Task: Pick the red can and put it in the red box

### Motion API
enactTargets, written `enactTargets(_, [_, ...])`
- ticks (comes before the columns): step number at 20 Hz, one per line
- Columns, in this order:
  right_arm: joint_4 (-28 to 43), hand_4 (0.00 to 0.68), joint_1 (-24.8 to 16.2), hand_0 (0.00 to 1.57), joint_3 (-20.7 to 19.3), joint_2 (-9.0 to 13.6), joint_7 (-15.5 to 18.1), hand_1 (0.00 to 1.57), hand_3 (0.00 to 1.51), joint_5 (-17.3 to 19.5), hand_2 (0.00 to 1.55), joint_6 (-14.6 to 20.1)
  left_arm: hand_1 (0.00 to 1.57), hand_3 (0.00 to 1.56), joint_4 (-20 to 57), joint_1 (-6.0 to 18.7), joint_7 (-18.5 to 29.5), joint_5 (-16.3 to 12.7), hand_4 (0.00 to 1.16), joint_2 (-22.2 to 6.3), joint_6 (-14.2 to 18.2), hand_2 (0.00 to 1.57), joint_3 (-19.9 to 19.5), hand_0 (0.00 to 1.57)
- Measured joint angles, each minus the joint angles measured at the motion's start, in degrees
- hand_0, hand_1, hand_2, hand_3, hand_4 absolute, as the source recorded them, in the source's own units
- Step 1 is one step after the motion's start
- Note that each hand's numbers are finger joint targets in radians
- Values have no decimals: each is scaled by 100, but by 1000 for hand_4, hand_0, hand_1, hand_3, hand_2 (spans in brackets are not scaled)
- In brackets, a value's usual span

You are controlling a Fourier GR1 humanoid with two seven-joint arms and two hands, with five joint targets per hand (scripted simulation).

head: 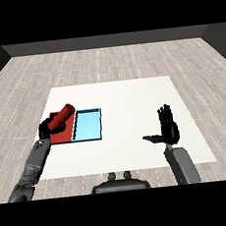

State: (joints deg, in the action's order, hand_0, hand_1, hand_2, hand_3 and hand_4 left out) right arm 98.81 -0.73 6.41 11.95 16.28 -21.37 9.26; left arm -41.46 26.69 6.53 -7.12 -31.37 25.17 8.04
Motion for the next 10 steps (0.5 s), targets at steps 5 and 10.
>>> enactTargets(5, [-402,0,116,0,-17,-84,193,0,0,87,0,-40,0,0,1544,448,-181,343,705,110,-53,324,74,0])
enactTargets(10, [-673,0,286,0,-85,-108,299,0,0,163,0,-29,258,499,2611,729,-65,526,642,356,-225,572,92,258])
